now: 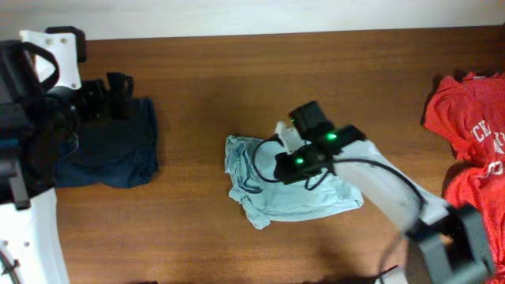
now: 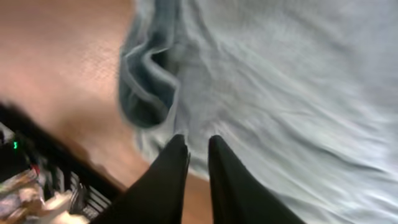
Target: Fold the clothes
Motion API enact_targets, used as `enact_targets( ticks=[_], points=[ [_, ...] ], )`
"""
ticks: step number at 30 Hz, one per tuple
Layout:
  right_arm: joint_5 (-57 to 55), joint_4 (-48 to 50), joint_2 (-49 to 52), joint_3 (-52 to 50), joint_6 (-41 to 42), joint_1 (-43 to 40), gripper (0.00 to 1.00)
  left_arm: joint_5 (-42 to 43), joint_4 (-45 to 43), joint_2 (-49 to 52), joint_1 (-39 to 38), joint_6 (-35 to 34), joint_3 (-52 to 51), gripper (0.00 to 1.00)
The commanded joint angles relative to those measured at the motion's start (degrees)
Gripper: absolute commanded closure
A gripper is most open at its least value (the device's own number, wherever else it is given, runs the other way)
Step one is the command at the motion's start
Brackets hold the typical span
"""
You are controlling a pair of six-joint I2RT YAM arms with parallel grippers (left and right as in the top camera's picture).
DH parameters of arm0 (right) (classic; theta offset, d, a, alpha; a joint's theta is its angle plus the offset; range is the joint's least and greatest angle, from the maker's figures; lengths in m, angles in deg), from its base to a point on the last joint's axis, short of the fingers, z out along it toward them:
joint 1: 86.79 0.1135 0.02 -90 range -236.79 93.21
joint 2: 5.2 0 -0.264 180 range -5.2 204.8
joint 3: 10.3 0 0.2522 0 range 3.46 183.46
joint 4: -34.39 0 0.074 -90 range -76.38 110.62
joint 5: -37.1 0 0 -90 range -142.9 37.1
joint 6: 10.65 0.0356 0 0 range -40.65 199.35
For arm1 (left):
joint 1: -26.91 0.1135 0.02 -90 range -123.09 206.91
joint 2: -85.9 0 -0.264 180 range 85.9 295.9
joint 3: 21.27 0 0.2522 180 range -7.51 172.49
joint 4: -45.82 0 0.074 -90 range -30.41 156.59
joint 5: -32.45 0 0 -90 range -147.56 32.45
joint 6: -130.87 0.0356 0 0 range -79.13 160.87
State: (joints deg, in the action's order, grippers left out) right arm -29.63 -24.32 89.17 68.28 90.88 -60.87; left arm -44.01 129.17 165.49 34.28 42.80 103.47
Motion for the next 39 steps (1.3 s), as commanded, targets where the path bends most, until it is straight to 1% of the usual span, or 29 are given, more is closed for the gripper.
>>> enact_targets(
  ticks=[1, 4, 7, 11, 13, 16, 19, 21, 22, 23, 24, 25, 26, 27, 28, 29, 31, 32, 33, 34, 35, 36, 39],
  points=[
    [8.3, 3.4, 8.6, 0.4, 7.2, 3.8, 0.87, 1.3, 0.6, 1.5, -1.2, 1.1, 1.0, 0.03],
    [18.5, 7.7, 13.6, 0.4, 6.4, 7.8, 0.88, 1.3, 1.2, 1.8, -1.4, 1.1, 1.0, 0.03],
    [24.9, 8.3, 14.8, 0.4, 0.5, 12.0, 0.92, 0.7, 1.8, 1.9, -1.4, 1.2, 1.0, 0.03],
    [26.0, 6.8, 10.9, 0.4, -9.0, 15.3, 0.92, 0.2, 2.5, 2.1, -1.4, 1.6, 1.0, 0.03],
    [24.3, 5.3, 7.1, 0.4, -11.4, 14.8, 0.92, 0.2, 2.7, 2.2, -1.4, 1.6, 1.0, 0.03],
    [17.4, 3.2, 1.7, 0.5, -11.0, 12.0, 0.93, 1.3, 3.8, 2.9, -1.4, 1.6, 1.0, 0.03],
    [7.1, 0.5, -4.6, 0.5, -5.5, 6.1, 0.93, 3.5, 5.3, 4.2, -2.5, 1.6, 0.5, 0.03],
    [0.9, -1.6, -8.3, 0.5, -2.7, 1.2, 0.91, 3.9, 5.7, 5.4, -4.4, 1.6, -0.6, 0.04],
    [-2.1, -2.8, -10.0, 0.5, -1.2, -1.8, 0.88, 3.8, 5.7, 6.1, -5.5, 1.6, -1.2, 0.04],
    [-4.2, -3.9, -11.3, 0.5, -0.2, -4.6, 0.85, 3.8, 5.7, 7.1, -7.0, 1.6, -1.8, 0.07],
    [-4.9, -5.3, -12.3, 0.5, -0.1, -8.3, 0.78, 3.8, 5.6, 8.9, -9.4, 1.7, -2.6, 0.10],
    [-3.8, -5.9, -12.6, 0.5, -0.2, -10.8, 0.75, 3.8, 5.5, 9.9, -10.8, 2.1, -3.0, 0.11],
    [-1.6, -6.4, -12.6, 0.5, -1.4, -12.4, 0.76, 3.7, 5.1, 11.5, -12.5, 2.5, -3.4, 0.16],
    [2.2, -7.0, -12.4, 0.5, -4.6, -13.8, 0.79, 3.4, 4.7, 12.9, -14.1, 2.5, -3.6, 0.18],
    [7.1, -8.2, -12.2, 0.5, -8.3, -14.6, 0.81, 2.9, 4.1, 15.0, -16.0, 2.5, -3.8, 0.19],
    [9.3, -9.0, -12.2, 0.4, -9.5, -14.6, 0.82, 2.6, 3.7, 16.5, -17.2, 2.5, -3.8, 0.19],
    [6.9, -10.4, -12.3, 0.4, -9.6, -13.9, 0.82, 2.6, 3.1, 19.3, -19.1, 2.4, -3.9, 0.19],
    [4.0, -11.0, -12.3, 0.4, -8.6, -13.9, 0.83, 2.6, 3.1, 20.7, -20.0, 2.4, -3.9, 0.19],
    [-1.1, -11.6, -12.2, 0.4, -4.7, -14.0, 0.82, 2.6, 3.2, 22.1, -20.9, 2.4, -4.1, 0.20],
    [-5.2, -11.9, -12.1, 0.4, -1.5, -14.1, 0.81, 2.5, 3.6, 23.6, -21.7, 2.5, -4.2, 0.25],
    [-7.1, -11.8, -12.0, 0.4, -0.5, -14.4, 0.81, 2.2, 4.2, 24.9, -22.5, 2.4, -4.2, 0.28],
    [-7.0, -11.6, -11.6, 0.4, -0.7, -14.4, 0.80, 1.4, 4.8, 26.2, -23.2, 2.5, -4.2, 0.33],
    [-3.8, -12.8, -8.2, 0.3, -0.6, -13.8, 0.80, -0.3, 6.1, 30.0, -25.2, 2.2, -4.2, 0.35]
  ],
)
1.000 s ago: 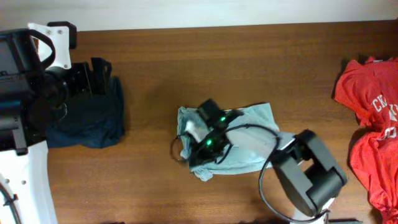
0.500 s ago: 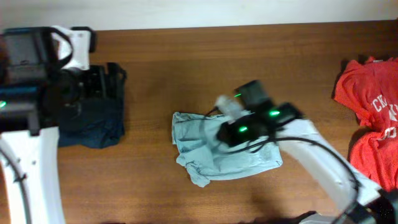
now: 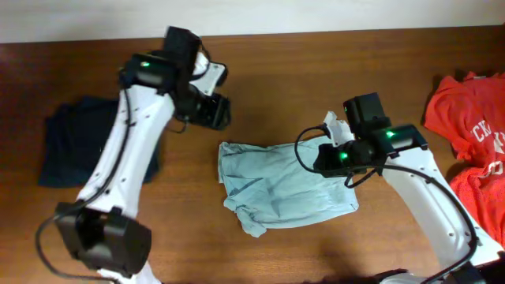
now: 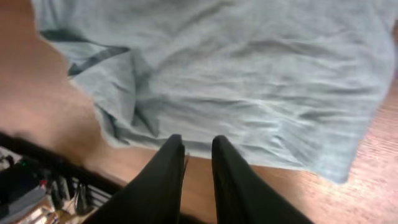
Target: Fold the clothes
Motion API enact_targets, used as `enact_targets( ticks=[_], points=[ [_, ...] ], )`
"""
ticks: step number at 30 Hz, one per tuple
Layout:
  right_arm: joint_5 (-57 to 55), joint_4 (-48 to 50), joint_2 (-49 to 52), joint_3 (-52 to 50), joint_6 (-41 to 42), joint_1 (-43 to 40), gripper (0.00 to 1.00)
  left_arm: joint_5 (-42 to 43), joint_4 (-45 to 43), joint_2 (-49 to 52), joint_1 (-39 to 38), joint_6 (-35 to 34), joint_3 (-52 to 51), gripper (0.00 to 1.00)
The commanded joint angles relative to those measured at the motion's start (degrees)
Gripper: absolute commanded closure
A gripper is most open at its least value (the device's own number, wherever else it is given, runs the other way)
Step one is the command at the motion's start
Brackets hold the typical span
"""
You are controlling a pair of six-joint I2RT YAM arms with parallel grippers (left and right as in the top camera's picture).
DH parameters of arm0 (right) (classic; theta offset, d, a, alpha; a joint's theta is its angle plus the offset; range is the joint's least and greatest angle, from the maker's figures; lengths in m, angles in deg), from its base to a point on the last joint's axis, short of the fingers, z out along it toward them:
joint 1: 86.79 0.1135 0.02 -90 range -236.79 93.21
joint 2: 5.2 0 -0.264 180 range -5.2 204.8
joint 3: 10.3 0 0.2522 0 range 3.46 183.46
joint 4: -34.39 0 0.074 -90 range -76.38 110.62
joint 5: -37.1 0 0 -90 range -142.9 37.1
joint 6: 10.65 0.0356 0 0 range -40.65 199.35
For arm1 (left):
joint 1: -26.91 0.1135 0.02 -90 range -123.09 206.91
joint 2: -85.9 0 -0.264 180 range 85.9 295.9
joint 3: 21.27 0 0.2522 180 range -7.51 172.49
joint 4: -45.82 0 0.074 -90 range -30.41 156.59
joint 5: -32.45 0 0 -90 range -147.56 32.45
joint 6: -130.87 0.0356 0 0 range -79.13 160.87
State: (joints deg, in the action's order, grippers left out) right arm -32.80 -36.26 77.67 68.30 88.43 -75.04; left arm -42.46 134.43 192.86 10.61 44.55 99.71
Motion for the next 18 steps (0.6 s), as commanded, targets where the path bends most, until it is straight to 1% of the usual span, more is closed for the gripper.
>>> enact_targets(
  ticks=[1, 3, 4, 5, 6, 8, 10, 14, 18],
  points=[
    [-0.7, -1.1, 4.3, 0.3, 2.0, 0.6, 0.80, -1.7, 0.8, 3.1, -1.8, 0.5, -0.5, 0.35],
    [-1.6, -1.2, 6.8, 0.3, 3.4, 0.6, 0.81, -1.5, 0.8, 4.3, -2.9, 0.5, -0.5, 0.38],
    [-2.1, -0.8, 8.0, 0.3, 4.8, 0.5, 0.81, -1.4, 1.1, 4.8, -3.4, 0.5, -0.5, 0.43],
    [-2.4, -0.3, 9.3, 0.3, 5.9, 0.4, 0.81, -1.4, 1.7, 5.3, -4.2, 0.8, -0.6, 0.50],
    [-2.4, 0.4, 10.6, 0.3, 6.5, 0.1, 0.82, -1.4, 2.3, 5.7, -5.0, 1.4, -0.8, 0.53],
    [-2.4, 1.6, 13.3, 0.3, 6.5, -0.5, 0.82, -1.4, 2.3, 6.1, -6.6, 2.5, -2.2, 0.55],
    [-2.4, 1.9, 15.9, 0.3, 8.0, -1.1, 0.82, -1.4, 2.0, 6.5, -8.2, 3.6, -4.3, 0.60],
    [-2.4, 2.3, 20.9, 0.3, 8.0, -1.7, 0.89, -1.4, 0.7, 6.5, -10.8, 5.0, -9.6, 0.70],
    [-2.4, 3.5, 23.4, 0.3, 8.0, -1.6, 0.89, -1.4, -3.9, 6.5, -13.1, 5.0, -15.2, 0.71]
  ],
)
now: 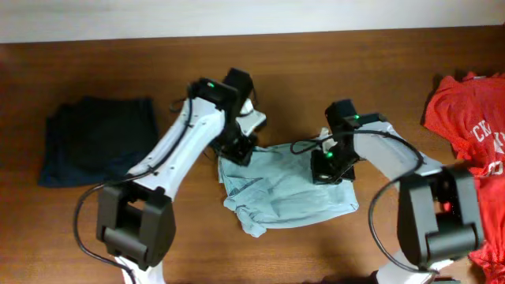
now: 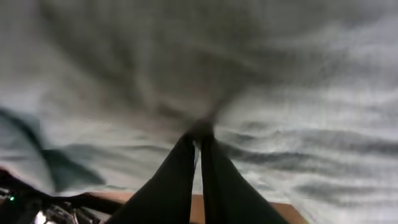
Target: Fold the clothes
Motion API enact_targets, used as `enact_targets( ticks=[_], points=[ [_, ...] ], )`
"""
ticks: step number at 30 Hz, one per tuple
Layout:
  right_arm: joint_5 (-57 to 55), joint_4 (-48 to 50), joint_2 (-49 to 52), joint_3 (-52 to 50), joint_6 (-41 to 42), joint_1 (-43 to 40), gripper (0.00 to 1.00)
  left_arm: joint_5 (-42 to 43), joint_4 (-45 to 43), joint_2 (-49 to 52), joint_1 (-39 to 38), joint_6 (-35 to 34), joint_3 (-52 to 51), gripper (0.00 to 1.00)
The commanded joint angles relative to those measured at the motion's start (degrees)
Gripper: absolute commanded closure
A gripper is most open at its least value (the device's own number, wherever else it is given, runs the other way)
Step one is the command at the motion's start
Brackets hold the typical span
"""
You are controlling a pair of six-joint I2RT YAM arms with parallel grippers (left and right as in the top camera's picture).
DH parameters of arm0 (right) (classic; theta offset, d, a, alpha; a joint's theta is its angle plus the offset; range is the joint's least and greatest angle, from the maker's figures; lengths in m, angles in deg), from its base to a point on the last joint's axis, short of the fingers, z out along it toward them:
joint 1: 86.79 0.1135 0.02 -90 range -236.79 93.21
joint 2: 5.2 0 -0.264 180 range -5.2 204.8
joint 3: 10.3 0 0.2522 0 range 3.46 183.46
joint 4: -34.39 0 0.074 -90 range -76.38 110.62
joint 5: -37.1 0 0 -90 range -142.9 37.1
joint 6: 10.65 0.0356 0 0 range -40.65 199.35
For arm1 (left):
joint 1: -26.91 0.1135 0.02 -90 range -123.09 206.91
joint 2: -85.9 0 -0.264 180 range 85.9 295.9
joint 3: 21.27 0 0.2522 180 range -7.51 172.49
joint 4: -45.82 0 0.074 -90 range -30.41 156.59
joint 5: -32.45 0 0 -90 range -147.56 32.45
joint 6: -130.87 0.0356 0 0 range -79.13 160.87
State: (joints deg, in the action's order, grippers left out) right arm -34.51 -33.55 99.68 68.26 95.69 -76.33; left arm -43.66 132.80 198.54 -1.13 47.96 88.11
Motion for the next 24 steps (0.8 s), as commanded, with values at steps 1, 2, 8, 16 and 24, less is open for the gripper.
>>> enact_targets(
  ticks=[1, 2, 8, 16, 24],
  points=[
    [-0.8, 1.7, 1.8, 0.3, 0.7, -0.4, 0.89, -0.2, -5.2, 0.9, -2.1, 1.6, -6.1, 0.70],
    [-0.9, 2.2, 2.1, 0.3, 0.7, -0.4, 0.89, -0.2, -7.3, 0.9, -2.4, 1.6, -7.7, 0.70],
    [-0.9, 2.4, 2.3, 0.3, 0.7, -0.4, 0.89, -0.5, -15.6, 0.9, -2.7, 1.2, -13.7, 0.70],
    [-0.9, 2.6, 2.3, 0.3, 0.7, -0.4, 0.89, 4.1, -10.3, 0.9, -3.7, 1.2, -16.7, 0.69],
    [-1.1, 2.6, 2.3, 0.3, 0.7, -0.4, 0.89, 5.0, 6.2, 0.4, -5.2, -2.8, -16.7, 0.87]
  ],
)
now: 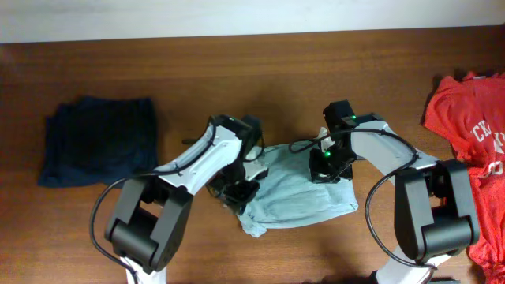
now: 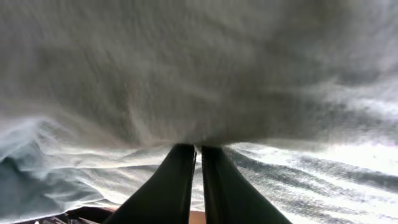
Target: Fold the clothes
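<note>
A crumpled light blue shirt (image 1: 304, 197) lies mid-table. My right gripper (image 1: 326, 168) sits on its upper right part. In the right wrist view the right gripper (image 2: 198, 149) has its black fingers (image 2: 177, 180) pressed almost together, their tips buried under a raised fold of the shirt (image 2: 205, 74). My left gripper (image 1: 239, 192) is down at the shirt's left edge. Its jaws are hidden from above, so whether it holds cloth cannot be told.
A folded dark navy garment (image 1: 99, 138) lies at the left of the wooden table (image 1: 260, 71). A pile of red clothes (image 1: 473, 134) covers the right edge. Both arms reach in from the near side.
My left gripper has gone from the shirt's upper left corner to its lower left edge, and the shirt's left side now sits further right. The right gripper stays pinched on the cloth, which now drapes closer over its tips.
At first my left arm was over the navy garment and my right gripper hovered over the bunched blue shirt. Then the shirt lay more spread out, with both grippers near its upper corners. After that both grippers were down on the shirt, where they remain.
</note>
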Motion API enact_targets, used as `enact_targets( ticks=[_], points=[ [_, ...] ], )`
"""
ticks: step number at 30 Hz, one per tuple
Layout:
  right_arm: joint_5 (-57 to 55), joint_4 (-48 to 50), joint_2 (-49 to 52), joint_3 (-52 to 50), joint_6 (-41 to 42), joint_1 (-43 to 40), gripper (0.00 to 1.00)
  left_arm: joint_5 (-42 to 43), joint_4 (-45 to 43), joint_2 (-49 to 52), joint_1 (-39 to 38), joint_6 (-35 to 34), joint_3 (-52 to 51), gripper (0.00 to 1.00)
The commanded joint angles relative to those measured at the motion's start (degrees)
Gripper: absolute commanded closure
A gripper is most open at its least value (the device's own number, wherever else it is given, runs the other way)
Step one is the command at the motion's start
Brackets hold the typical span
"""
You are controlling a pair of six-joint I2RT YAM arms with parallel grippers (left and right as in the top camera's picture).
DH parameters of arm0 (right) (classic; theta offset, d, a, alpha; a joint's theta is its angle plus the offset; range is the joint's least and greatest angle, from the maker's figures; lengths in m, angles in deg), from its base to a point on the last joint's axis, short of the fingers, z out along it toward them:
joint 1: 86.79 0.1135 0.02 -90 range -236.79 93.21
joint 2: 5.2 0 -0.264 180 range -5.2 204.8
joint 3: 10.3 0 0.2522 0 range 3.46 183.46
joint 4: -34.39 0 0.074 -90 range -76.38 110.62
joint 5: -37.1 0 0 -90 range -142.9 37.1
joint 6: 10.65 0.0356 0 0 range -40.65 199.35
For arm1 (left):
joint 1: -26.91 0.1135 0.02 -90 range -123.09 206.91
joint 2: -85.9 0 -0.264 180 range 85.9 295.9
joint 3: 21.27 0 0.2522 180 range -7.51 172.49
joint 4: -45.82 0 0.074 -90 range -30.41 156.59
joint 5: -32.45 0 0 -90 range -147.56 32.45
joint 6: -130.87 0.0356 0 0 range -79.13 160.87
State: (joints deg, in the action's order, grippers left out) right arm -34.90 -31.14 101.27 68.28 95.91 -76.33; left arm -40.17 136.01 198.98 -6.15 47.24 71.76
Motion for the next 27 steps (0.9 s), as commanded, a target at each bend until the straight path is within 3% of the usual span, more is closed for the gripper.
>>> enact_targets(
  ticks=[1, 10, 14, 21, 27],
  points=[
    [-0.7, 0.4, 0.7, 0.3, 0.5, -0.4, 0.89, 1.5, 4.1, -0.5, -0.2, -2.1, -0.4, 0.88],
    [-0.7, 0.4, 0.7, 0.3, 0.5, -0.4, 0.89, -3.6, 3.8, -8.4, 0.0, -5.2, 0.3, 0.84],
    [-0.7, 0.4, 0.7, 0.3, 0.5, -0.4, 0.88, -4.8, -2.0, -10.9, -0.4, -5.3, 0.4, 0.76],
    [-0.7, 0.4, 0.7, 0.3, 0.5, -0.4, 0.89, -5.6, -14.0, -8.6, -1.8, -3.1, -0.5, 0.64],
    [-0.7, 0.4, 0.7, 0.3, 0.5, -0.4, 0.88, -13.5, -16.0, -1.7, -0.9, -3.9, -0.6, 0.68]
  ],
)
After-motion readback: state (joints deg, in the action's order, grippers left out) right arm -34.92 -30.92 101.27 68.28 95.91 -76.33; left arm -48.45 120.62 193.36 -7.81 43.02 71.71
